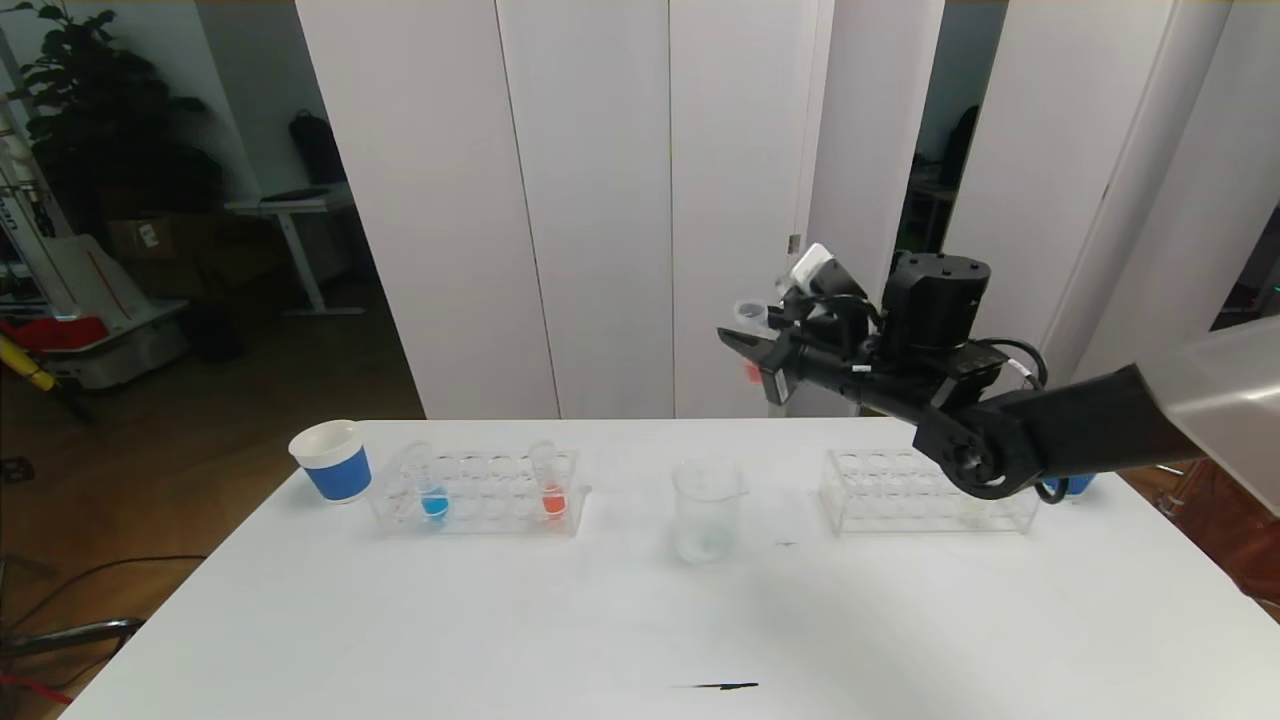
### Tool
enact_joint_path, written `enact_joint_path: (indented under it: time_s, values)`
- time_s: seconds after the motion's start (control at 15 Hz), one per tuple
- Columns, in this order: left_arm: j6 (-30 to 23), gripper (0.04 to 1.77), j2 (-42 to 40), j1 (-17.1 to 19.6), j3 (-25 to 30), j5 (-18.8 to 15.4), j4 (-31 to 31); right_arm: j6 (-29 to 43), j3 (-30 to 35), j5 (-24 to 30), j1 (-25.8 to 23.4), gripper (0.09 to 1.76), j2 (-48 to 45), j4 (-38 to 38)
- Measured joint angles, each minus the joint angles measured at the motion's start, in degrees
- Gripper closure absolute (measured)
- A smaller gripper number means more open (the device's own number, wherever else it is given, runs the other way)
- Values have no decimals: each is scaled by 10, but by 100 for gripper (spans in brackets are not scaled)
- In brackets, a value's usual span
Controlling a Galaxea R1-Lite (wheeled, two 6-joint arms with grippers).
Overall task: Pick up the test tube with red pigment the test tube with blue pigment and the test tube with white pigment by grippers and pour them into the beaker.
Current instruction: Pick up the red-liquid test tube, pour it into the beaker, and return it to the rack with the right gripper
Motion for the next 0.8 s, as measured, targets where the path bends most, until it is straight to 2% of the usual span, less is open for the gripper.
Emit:
enact_joint_path:
  time_s: [0.13,0.27,0.67,0.8]
  values:
    - [0,8,0,0,0,0,0,-21,1,48,-4,127,11,-13]
    - [0,8,0,0,0,0,0,-73,1,96,-10,127,20,-10]
    - [0,8,0,0,0,0,0,-228,-30,112,-15,127,48,2]
    - [0,8,0,0,0,0,0,-272,-42,116,-14,127,50,41]
